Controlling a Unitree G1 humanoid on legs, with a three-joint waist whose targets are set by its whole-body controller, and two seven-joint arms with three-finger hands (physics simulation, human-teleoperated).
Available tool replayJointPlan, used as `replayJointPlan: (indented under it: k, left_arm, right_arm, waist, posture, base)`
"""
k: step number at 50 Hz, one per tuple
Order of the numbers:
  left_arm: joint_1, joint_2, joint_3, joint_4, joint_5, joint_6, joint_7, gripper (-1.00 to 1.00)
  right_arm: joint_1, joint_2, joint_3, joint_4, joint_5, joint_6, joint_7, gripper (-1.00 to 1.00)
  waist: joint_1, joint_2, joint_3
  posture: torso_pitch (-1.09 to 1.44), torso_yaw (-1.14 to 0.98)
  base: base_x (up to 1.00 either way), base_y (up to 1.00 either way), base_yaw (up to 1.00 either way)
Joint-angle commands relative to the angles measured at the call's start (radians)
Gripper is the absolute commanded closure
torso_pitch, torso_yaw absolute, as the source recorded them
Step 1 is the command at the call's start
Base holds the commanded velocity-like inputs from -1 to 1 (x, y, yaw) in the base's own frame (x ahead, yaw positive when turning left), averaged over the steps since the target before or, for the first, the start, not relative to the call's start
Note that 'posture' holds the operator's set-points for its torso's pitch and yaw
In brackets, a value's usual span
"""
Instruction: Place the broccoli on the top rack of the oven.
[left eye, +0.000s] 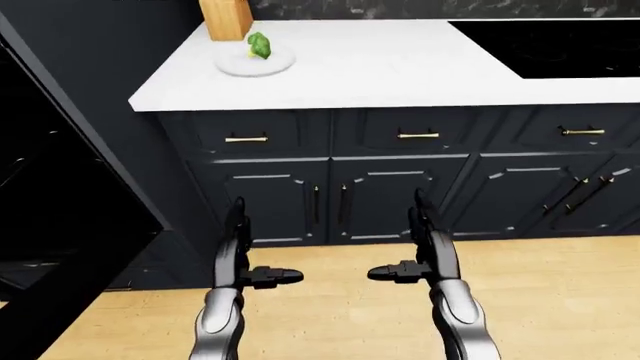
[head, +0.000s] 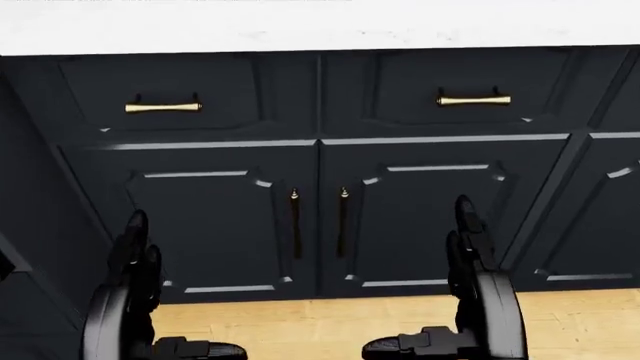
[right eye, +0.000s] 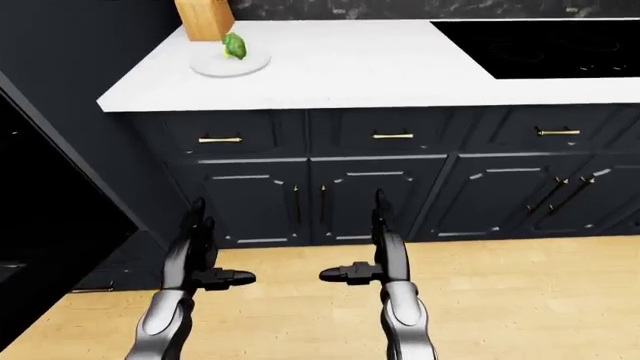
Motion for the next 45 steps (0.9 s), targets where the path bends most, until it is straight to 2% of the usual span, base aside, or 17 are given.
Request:
replayJointPlan:
  k: [1, 10, 13, 20, 33, 41, 45]
  left_arm:
    - [-0.036, 0.006, 0.007, -0.048, -0.003, -0.015, 0.011, -1.00]
    - [-0.116, 0.032, 0.038, -0.150, -0.016, 0.124, 0.020, -1.00]
    - [-0.171, 0.045, 0.050, -0.161, -0.029, 0.180, 0.028, -1.00]
    - [-0.273, 0.082, 0.075, -0.213, -0.051, 0.324, 0.047, -1.00]
    - [-0.455, 0.147, 0.111, -0.282, -0.101, 0.539, 0.077, -1.00]
    - [-0.537, 0.190, 0.130, -0.286, -0.125, 0.617, 0.088, -1.00]
    - [-0.574, 0.208, 0.134, -0.278, -0.135, 0.638, 0.095, -1.00]
  right_arm:
    - [-0.031, -0.002, 0.001, -0.075, -0.004, 0.020, -0.008, -1.00]
    - [-0.121, -0.022, -0.021, -0.196, -0.007, 0.196, -0.018, -1.00]
    - [-0.165, -0.030, -0.022, -0.193, -0.014, 0.250, -0.020, -1.00]
    - [-0.282, -0.064, -0.043, -0.315, -0.007, 0.470, -0.015, -1.00]
    - [-0.478, -0.122, -0.066, -0.428, -0.017, 0.728, 0.001, -1.00]
    - [-0.570, -0.147, -0.077, -0.437, 0.001, 0.804, -0.005, -1.00]
    - [-0.612, -0.163, -0.098, -0.442, 0.025, 0.836, -0.017, -1.00]
  waist:
    - [0.000, 0.000, -0.021]
    - [0.001, 0.001, -0.018]
    - [0.000, 0.002, -0.018]
    - [0.001, 0.002, -0.015]
    - [0.002, 0.004, -0.009]
    - [0.002, 0.007, -0.006]
    - [0.002, 0.007, -0.004]
  posture:
    - [0.00, 0.00]
    - [0.00, 0.00]
    - [0.00, 0.00]
    - [0.00, 0.00]
    - [0.00, 0.00]
    - [0.00, 0.00]
    - [0.00, 0.00]
  base:
    - [0.00, 0.00, 0.00]
    - [0.00, 0.00, 0.00]
    - [0.00, 0.00, 0.00]
    - [0.00, 0.00, 0.00]
    - [0.00, 0.00, 0.00]
    - [0.00, 0.00, 0.00]
    - [0.00, 0.00, 0.00]
